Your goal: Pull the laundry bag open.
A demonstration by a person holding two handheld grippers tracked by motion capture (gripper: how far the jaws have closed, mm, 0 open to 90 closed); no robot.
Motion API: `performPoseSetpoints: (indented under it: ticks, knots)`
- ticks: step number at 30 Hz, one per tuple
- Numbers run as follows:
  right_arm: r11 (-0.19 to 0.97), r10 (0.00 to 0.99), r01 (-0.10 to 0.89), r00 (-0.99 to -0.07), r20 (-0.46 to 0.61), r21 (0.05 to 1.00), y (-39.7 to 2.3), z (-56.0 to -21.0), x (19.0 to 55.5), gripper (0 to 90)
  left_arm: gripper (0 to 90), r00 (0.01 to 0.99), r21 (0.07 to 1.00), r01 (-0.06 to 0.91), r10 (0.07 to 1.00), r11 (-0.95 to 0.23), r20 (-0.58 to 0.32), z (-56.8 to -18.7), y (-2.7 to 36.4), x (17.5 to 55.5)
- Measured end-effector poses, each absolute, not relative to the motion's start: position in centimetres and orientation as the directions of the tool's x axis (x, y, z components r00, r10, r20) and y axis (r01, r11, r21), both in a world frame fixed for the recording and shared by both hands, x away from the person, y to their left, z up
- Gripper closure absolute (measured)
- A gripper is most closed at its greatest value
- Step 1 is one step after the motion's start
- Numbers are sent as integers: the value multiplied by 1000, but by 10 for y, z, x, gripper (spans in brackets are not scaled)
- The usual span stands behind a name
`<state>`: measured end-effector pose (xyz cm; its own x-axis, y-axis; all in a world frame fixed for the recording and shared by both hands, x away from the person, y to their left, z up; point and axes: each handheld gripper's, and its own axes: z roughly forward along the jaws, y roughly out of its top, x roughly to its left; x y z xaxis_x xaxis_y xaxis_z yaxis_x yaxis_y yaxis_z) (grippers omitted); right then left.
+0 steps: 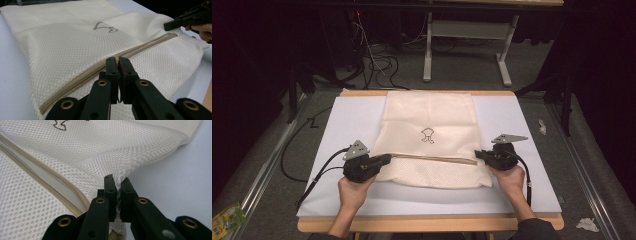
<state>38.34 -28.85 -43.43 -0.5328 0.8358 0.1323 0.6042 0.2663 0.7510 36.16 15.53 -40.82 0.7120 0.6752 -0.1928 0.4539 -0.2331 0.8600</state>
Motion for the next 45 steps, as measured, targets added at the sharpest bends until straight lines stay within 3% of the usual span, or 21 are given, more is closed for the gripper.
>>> performPoseSetpoints:
  ticks: [45]
  knots:
    - [244, 854, 604, -505, 128, 759, -300, -431, 382, 878, 874, 623, 868, 467, 759, -169, -187, -402, 197, 363]
